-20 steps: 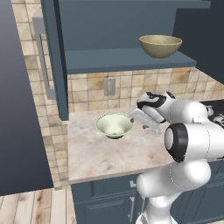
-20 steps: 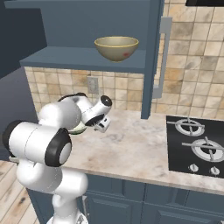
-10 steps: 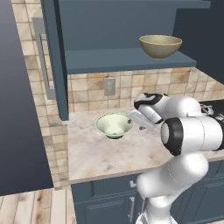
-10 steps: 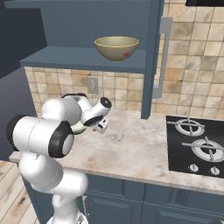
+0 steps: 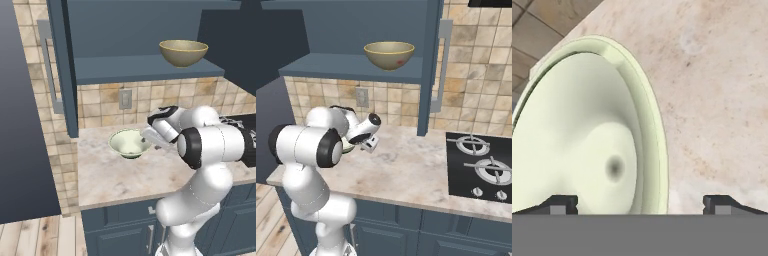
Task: Open the cabinet. Pick the bowls from the counter and place them in the cabinet. Then close the cabinet.
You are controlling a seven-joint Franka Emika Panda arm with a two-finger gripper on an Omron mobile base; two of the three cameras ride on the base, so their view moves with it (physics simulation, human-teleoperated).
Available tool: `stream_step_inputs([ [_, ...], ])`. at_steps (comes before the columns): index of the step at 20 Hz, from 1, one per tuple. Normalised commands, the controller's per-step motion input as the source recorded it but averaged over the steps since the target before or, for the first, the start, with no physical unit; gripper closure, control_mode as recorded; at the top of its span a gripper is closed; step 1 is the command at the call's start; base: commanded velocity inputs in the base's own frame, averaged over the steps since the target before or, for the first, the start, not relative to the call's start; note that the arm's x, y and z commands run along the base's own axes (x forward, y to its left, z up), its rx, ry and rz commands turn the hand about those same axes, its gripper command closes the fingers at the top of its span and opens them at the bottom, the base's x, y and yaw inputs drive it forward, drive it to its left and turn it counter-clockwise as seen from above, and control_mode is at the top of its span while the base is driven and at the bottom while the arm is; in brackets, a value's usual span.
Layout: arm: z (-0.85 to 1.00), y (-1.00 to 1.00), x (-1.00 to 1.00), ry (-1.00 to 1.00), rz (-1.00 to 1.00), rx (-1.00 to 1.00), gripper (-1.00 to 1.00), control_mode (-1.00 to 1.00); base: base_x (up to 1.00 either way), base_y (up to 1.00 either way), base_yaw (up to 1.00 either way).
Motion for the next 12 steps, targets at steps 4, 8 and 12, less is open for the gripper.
stream_step_inputs([
  [4, -0.29, 0.0, 0.21, -0.03, 0.0, 0.0, -1.0, -1.0, 0.0, 0.0, 0.0],
  [8, -0.24, 0.07, 0.07, -0.05, 0.0, 0.01, 1.0, -1.0, 0.0, 0.0, 0.0],
  [12, -0.12, 0.17, 0.0, -0.04, 0.0, 0.02, 1.0, -1.0, 0.0, 0.0, 0.0],
])
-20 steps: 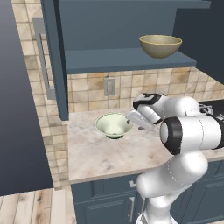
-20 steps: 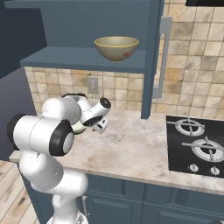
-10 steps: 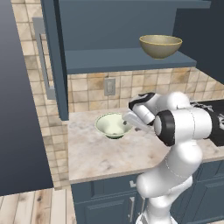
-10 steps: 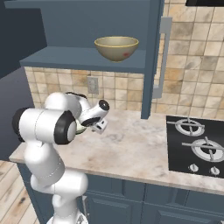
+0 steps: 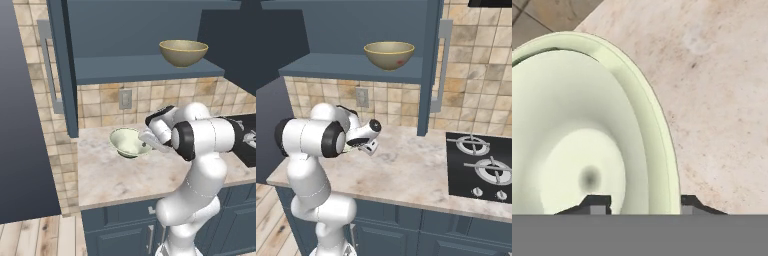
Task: Open the cabinet. Pick the bowls from the counter and place them in the cabinet. Then close the cabinet.
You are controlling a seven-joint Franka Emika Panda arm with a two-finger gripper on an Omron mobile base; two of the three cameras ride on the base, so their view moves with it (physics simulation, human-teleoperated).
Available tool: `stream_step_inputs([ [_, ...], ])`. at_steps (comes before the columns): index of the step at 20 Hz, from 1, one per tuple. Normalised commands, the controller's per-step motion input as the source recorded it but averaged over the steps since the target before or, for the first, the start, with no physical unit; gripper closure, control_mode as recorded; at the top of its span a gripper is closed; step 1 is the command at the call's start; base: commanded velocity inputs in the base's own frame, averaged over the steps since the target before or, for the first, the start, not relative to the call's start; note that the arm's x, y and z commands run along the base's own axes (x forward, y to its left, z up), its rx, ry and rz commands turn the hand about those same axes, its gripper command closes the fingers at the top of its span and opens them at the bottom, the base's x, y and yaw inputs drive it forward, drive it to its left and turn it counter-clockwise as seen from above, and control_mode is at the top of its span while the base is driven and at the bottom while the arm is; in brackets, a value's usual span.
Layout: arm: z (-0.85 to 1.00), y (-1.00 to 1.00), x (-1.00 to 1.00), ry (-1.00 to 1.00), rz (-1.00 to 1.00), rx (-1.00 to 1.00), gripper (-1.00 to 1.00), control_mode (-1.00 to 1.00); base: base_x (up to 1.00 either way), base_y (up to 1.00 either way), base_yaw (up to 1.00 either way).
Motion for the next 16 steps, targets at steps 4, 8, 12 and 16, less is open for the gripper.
stream_step_inputs([
  [4, 0.0, 0.22, 0.0, -0.05, 0.0, 0.0, 1.0, -1.0, 0.0, 0.0, 0.0],
  [8, 0.03, 0.07, -0.02, -0.06, 0.0, 0.0, 1.0, -1.0, 0.0, 0.0, 0.0],
  [12, 0.22, -0.11, -0.4, -0.09, -0.01, 0.04, 1.0, -1.0, 0.0, 0.0, 0.0],
  [16, 0.29, -0.07, -0.55, -0.05, -0.1, 0.04, 1.0, -1.0, 0.0, 0.0, 0.0],
])
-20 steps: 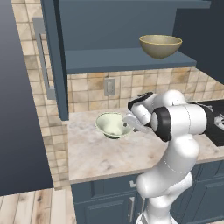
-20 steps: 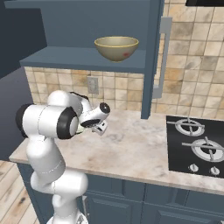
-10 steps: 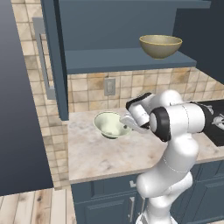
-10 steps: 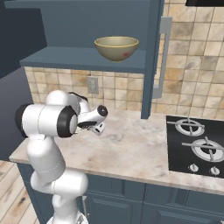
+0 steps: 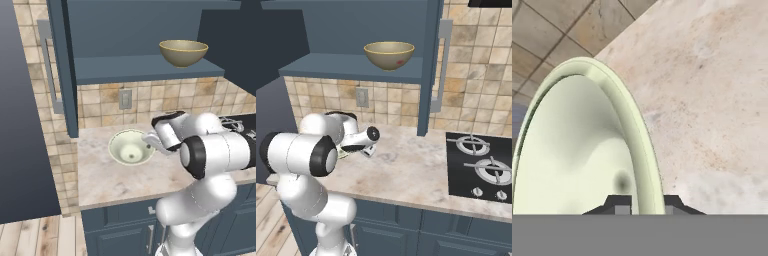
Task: Open the cabinet. Pick the bowls from the counter and place them in the cabinet. Then close the cabinet.
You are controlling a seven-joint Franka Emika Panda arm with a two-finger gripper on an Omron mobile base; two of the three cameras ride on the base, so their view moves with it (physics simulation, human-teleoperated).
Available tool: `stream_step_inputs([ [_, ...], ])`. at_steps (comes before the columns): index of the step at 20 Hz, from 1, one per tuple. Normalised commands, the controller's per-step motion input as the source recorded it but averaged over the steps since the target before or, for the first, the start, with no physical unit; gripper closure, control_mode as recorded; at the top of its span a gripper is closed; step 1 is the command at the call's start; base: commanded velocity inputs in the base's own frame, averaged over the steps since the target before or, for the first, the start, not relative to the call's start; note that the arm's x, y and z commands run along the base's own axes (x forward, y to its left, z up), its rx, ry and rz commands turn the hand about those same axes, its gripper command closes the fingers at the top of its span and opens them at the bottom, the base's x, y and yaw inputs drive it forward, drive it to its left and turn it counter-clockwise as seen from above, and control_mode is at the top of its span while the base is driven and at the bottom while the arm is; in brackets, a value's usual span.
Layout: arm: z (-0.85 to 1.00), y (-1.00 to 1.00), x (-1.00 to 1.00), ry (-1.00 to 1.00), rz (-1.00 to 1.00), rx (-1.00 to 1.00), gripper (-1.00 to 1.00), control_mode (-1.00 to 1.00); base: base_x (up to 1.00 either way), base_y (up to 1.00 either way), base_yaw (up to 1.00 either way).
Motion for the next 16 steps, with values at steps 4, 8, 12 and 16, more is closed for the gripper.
stream_step_inputs([
  [4, 0.43, -0.01, -0.44, 0.05, -0.15, 0.02, 1.0, -1.0, 0.0, 0.0, 0.0],
  [8, 0.51, 0.0, -0.35, 0.07, -0.3, 0.0, 1.0, -1.0, 0.0, 0.0, 0.0],
  [12, 0.64, -0.05, -0.24, 0.14, -0.41, 0.02, 1.0, -1.0, 0.0, 0.0, 0.0],
  [16, 0.69, 0.0, -0.25, 0.15, -0.37, 0.0, 1.0, -1.0, 0.0, 0.0, 0.0],
])
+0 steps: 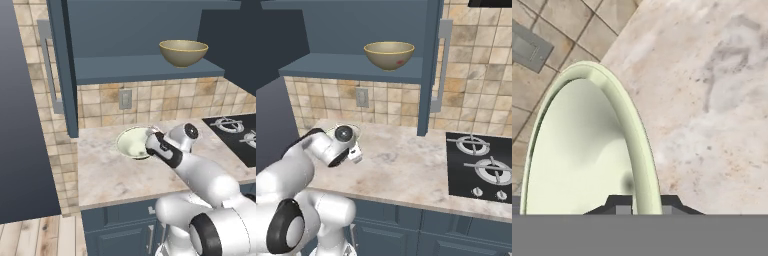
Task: Open the cabinet. Pick the bowls from the counter and place them in the cabinet. Then close the cabinet.
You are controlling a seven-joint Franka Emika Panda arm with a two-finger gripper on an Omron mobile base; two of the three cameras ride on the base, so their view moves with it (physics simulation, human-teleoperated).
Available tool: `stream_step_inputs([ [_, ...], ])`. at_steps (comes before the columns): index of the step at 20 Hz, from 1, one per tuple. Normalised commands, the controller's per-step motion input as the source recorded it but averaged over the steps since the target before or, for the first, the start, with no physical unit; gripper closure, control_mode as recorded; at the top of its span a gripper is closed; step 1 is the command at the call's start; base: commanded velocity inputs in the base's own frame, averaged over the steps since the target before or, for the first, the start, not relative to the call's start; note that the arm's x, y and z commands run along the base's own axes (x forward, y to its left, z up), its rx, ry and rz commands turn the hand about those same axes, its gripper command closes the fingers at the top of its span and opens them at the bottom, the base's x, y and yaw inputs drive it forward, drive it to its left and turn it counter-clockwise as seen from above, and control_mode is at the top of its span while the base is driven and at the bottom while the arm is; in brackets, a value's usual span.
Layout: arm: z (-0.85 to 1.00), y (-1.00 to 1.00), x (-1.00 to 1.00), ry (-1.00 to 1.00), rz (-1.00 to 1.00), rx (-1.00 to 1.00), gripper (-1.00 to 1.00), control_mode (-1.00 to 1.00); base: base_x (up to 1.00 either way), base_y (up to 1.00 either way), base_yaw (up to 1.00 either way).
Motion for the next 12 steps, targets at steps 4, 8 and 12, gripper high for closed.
stream_step_inputs([
  [4, 0.66, -0.03, -0.36, 0.17, -0.36, 0.0, 1.0, -1.0, 0.0, 0.0, 0.0],
  [8, 0.77, -0.09, -0.37, 0.19, -0.28, 0.03, 1.0, -1.0, 0.0, 0.0, 0.0],
  [12, 0.87, -0.05, -0.42, 0.08, -0.15, 0.02, 1.0, -1.0, 0.0, 0.0, 0.0],
])
